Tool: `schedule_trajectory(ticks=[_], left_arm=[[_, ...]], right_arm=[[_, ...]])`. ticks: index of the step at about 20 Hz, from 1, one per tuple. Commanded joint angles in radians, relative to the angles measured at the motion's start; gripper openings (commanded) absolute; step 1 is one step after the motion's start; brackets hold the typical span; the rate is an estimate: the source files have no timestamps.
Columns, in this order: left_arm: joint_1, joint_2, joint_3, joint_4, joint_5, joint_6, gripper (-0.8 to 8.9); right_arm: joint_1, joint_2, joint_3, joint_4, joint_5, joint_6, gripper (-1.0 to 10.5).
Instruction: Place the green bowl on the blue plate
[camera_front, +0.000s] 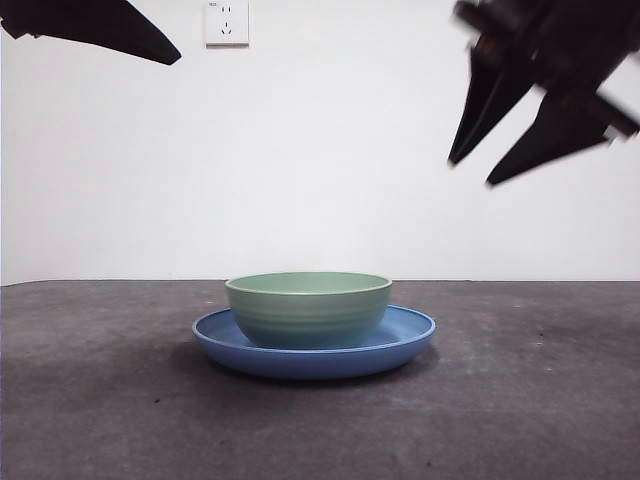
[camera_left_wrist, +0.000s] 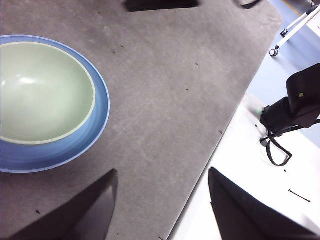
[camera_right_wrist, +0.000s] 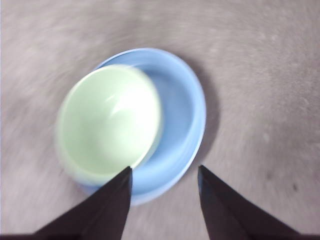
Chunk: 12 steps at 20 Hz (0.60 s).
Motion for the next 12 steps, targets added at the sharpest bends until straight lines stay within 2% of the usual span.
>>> schedule_trajectory(ticks=[1, 6, 12], left_arm=[[-0.007, 0.005, 0.007, 0.012, 0.008, 0.010, 2.89], [-0.007, 0.005, 0.007, 0.012, 0.008, 0.010, 2.88], [-0.007, 0.005, 0.007, 0.011, 0.008, 0.010, 2.89]], right_arm=[[0.018, -0.087, 0.018, -0.089, -0.011, -0.081, 2.1], [0.045, -0.220, 0.018, -0.230, -0.083, -0.140, 2.1], [0.074, -0.321, 0.018, -0.344, -0.134, -0.154, 2.1]])
